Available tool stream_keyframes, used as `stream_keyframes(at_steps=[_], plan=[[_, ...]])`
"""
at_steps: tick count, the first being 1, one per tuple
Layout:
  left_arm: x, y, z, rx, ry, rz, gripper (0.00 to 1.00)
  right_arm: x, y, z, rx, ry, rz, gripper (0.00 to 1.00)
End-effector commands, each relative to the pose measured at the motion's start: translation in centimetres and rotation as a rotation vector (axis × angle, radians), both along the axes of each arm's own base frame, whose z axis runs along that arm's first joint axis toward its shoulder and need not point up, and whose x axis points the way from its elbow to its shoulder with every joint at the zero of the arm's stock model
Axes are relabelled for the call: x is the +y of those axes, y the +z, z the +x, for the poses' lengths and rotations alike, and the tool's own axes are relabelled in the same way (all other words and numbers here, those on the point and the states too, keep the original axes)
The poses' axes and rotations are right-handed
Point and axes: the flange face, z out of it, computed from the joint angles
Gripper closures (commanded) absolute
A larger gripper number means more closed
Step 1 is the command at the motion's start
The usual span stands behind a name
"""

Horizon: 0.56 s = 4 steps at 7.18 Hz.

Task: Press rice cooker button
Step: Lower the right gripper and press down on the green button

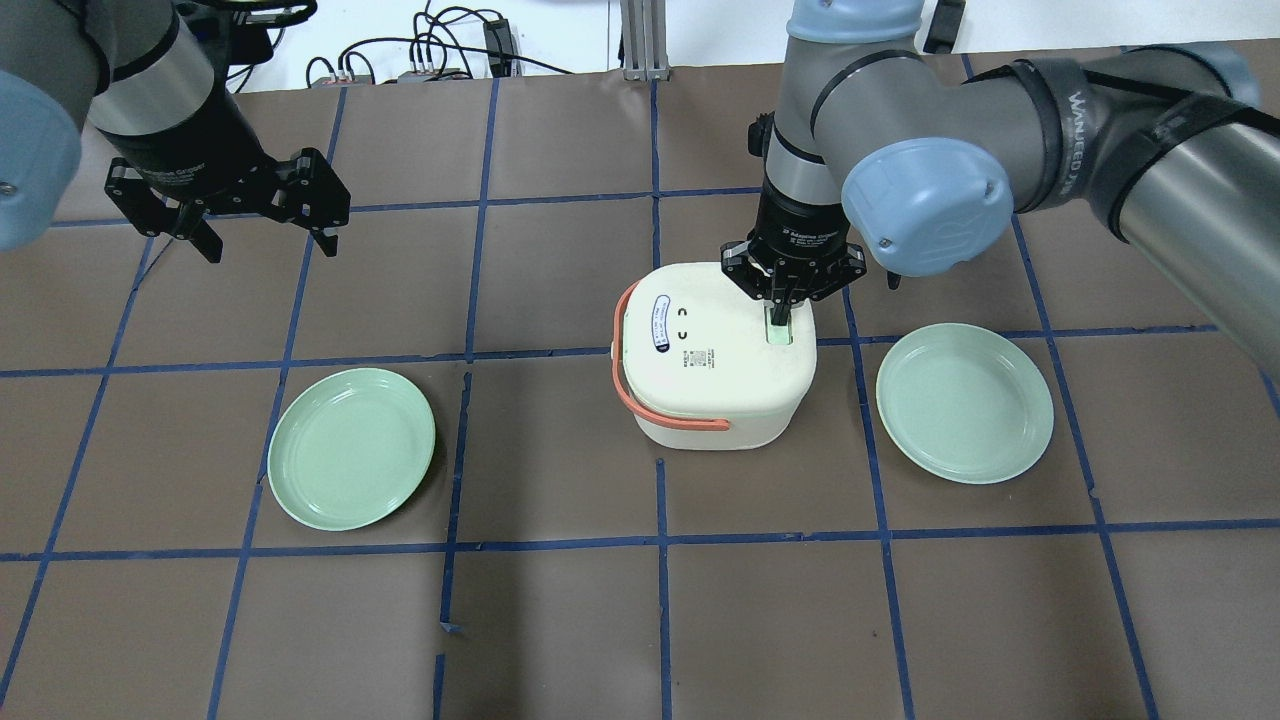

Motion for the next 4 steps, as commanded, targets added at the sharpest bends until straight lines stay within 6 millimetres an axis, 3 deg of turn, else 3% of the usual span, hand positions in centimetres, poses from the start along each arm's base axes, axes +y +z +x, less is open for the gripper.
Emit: stream_keyframes(at_steps=[1, 3, 4], plan=[[0.0, 0.0, 0.0, 0.0, 0.0, 0.0, 0.0, -0.1, -0.1, 0.0, -0.001, -0.001, -0.005, 0.9], [0.0, 0.0, 0.0, 0.0, 0.0, 0.0, 0.0, -0.2, 2.2, 0.0, -0.014, -0.002, -0.053, 0.88], [0.0, 0.0, 0.0, 0.0, 0.0, 0.0, 0.0, 0.3, 4.6, -0.2, -0.022, -0.003, -0.089, 0.8]])
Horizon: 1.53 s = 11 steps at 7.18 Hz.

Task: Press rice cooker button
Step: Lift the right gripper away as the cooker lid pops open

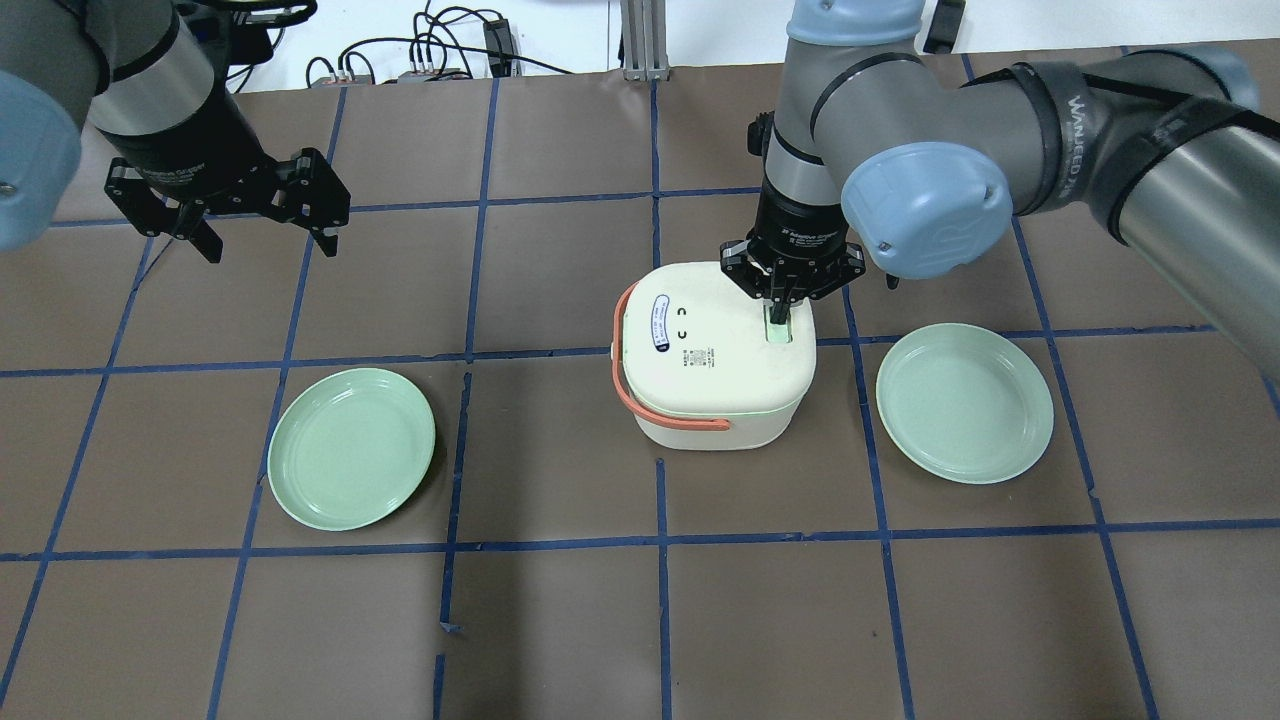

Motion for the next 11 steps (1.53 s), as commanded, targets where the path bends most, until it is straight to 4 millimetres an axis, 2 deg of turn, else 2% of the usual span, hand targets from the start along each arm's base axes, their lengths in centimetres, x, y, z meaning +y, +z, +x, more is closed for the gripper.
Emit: stream_keyframes(at_steps=[1, 2, 3, 4, 5, 7, 11], plan=[[0.0, 0.0, 0.0, 0.0, 0.0, 0.0, 0.0, 0.6, 4.6, -0.9, -0.004, -0.01, -0.064, 0.6], [0.0, 0.0, 0.0, 0.0, 0.0, 0.0, 0.0, 0.7, 7.1, -1.8, -0.004, -0.017, -0.076, 0.45], [0.0, -0.1, 0.0, 0.0, 0.0, 0.002, 0.0, -0.3, 9.0, -4.1, 0.015, 0.003, -0.08, 0.31], [-0.1, -0.1, 0.0, 0.0, 0.0, 0.002, 0.0, -1.0, 10.1, -6.2, 0.021, 0.0, -0.085, 0.17], [0.0, 0.0, 0.0, 0.0, 0.0, 0.0, 0.0, -0.3, 10.7, -6.8, 0.028, -0.003, -0.087, 0.01], [-0.1, -0.1, 0.0, 0.0, 0.0, 0.002, 0.0, 0.7, 10.0, -8.3, 0.098, 0.01, -0.083, 0.01], [-0.1, -0.1, 0.0, 0.0, 0.0, 0.002, 0.0, 0.4, 10.3, -7.9, 0.084, 0.006, -0.094, 0.01]])
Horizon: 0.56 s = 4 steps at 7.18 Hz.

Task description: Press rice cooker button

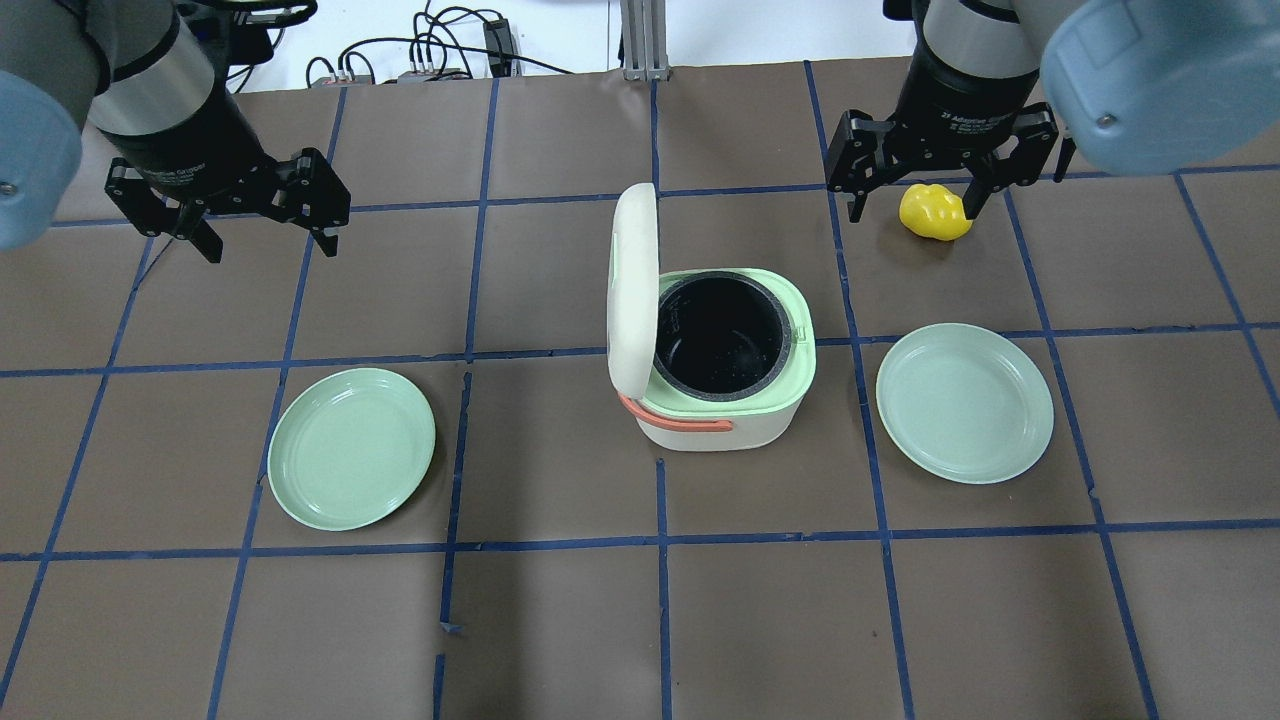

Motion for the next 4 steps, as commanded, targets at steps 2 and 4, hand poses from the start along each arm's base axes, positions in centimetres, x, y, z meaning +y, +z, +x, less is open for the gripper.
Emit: stream_keyframes(at_steps=[2, 4], plan=[[0.03, 0.04, 0.0, 0.0, 0.0, -0.001, 0.0, 0.0, 0.24, -0.05, 0.001, 0.001, -0.004, 0.01], [0.03, 0.04, 0.0, 0.0, 0.0, -0.001, 0.0, 0.07, 0.63, 0.07, -0.004, 0.004, -0.013, 0.02]])
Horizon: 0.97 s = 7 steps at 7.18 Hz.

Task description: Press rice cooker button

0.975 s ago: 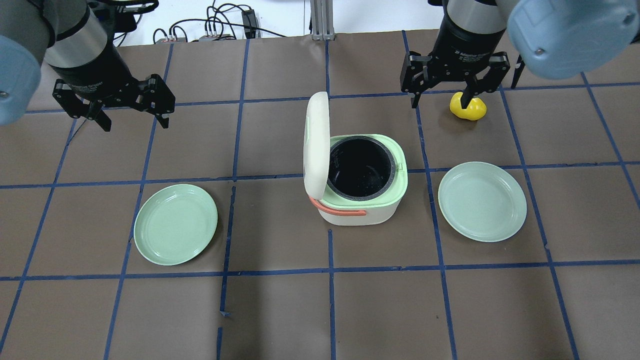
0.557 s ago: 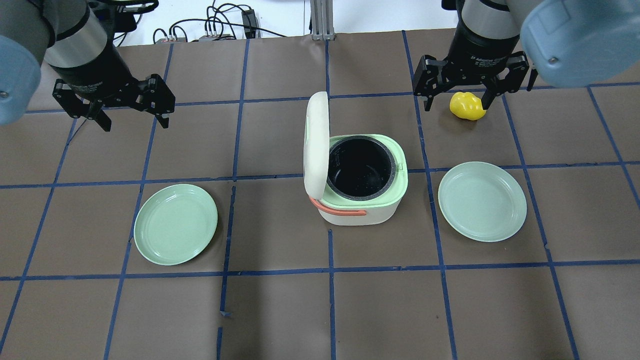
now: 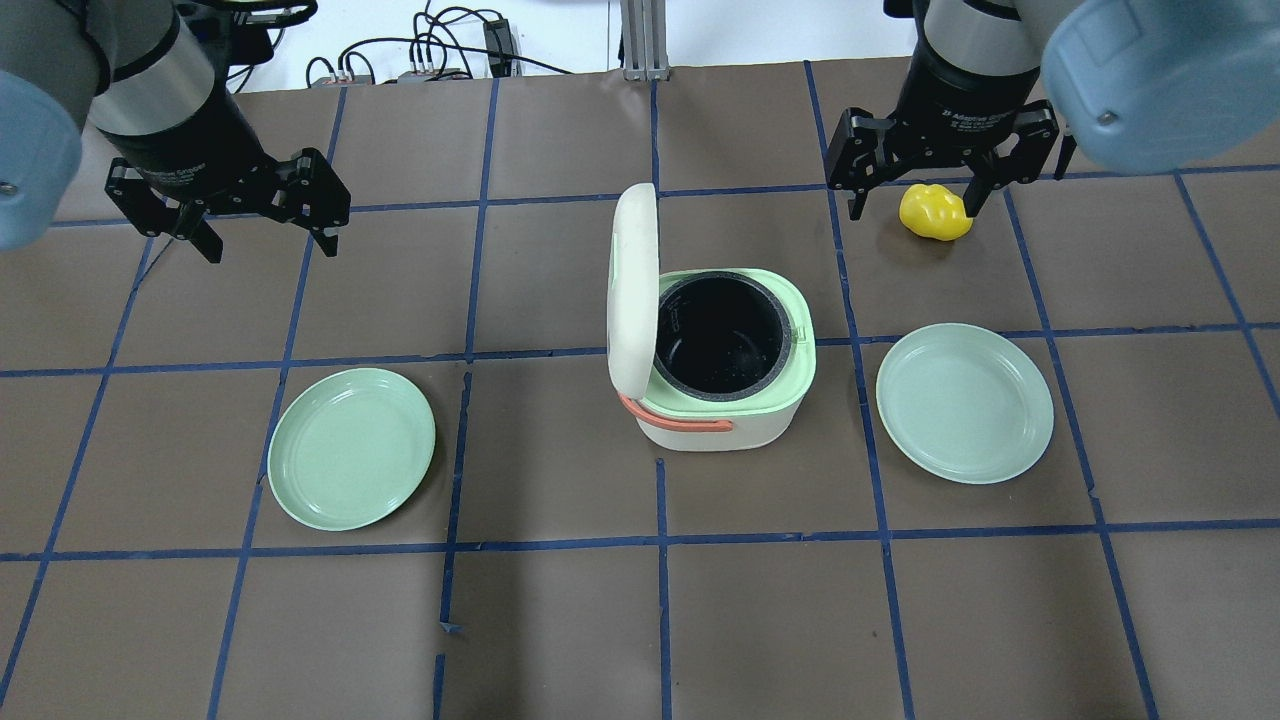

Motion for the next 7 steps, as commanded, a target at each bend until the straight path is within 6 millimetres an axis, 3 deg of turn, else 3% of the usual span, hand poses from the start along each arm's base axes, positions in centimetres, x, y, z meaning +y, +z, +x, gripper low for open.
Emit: stream_keyframes(at_steps=[1, 7], plan=[[-0.03, -0.04, 0.0, 0.0, 0.0, 0.001, 0.0, -0.03, 0.47, 0.24, -0.034, 0.0, -0.009, 0.01], [0.02, 0.03, 0.0, 0.0, 0.0, -0.001, 0.0, -0.03, 0.41, 0.32, -0.042, -0.006, -0.009, 0.01]])
